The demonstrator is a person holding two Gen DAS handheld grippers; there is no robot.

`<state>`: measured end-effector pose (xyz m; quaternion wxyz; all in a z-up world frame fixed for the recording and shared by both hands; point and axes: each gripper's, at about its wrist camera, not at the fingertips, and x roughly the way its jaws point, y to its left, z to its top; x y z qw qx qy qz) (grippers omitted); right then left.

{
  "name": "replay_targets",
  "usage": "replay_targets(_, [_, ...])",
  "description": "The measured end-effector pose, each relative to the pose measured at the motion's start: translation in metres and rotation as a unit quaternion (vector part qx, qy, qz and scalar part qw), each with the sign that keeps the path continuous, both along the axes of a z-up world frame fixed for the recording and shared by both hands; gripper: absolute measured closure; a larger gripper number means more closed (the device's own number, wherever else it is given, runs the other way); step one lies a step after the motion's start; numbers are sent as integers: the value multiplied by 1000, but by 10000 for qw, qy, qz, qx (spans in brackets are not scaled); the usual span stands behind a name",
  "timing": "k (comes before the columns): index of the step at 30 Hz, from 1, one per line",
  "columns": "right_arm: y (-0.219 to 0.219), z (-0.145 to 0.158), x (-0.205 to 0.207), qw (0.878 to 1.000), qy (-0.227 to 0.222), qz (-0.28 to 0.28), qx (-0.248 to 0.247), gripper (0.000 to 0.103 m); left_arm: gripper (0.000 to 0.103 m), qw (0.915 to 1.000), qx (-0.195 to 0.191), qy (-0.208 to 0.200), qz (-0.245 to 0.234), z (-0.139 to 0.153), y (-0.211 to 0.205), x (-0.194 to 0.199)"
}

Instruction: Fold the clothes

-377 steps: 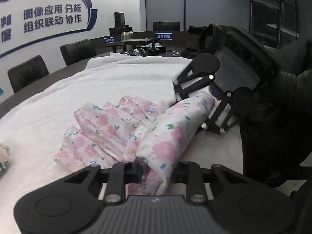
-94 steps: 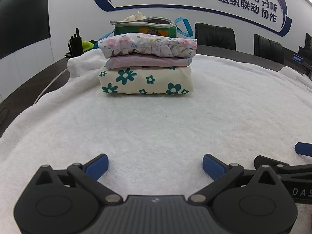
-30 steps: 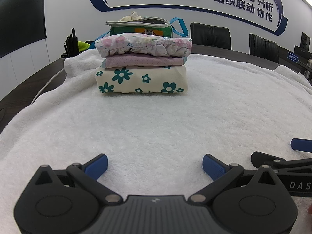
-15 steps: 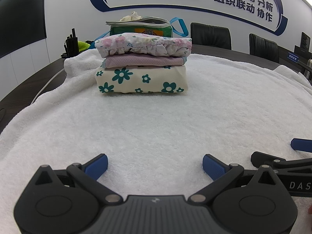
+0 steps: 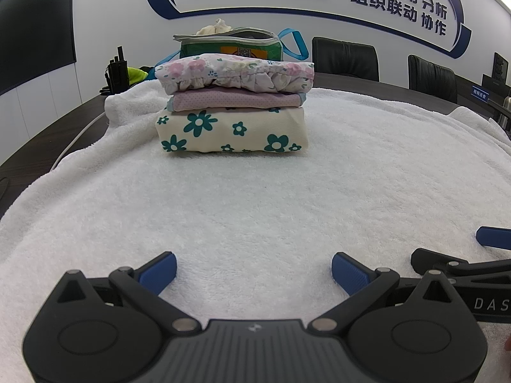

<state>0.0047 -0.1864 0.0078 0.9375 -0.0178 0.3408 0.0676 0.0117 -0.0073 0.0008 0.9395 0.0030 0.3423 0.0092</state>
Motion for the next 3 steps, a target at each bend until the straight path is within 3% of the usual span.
replay_targets(3, [0,0,0,10000,0,1,0,1,0,10000,-3,-2,3,0,0,-1])
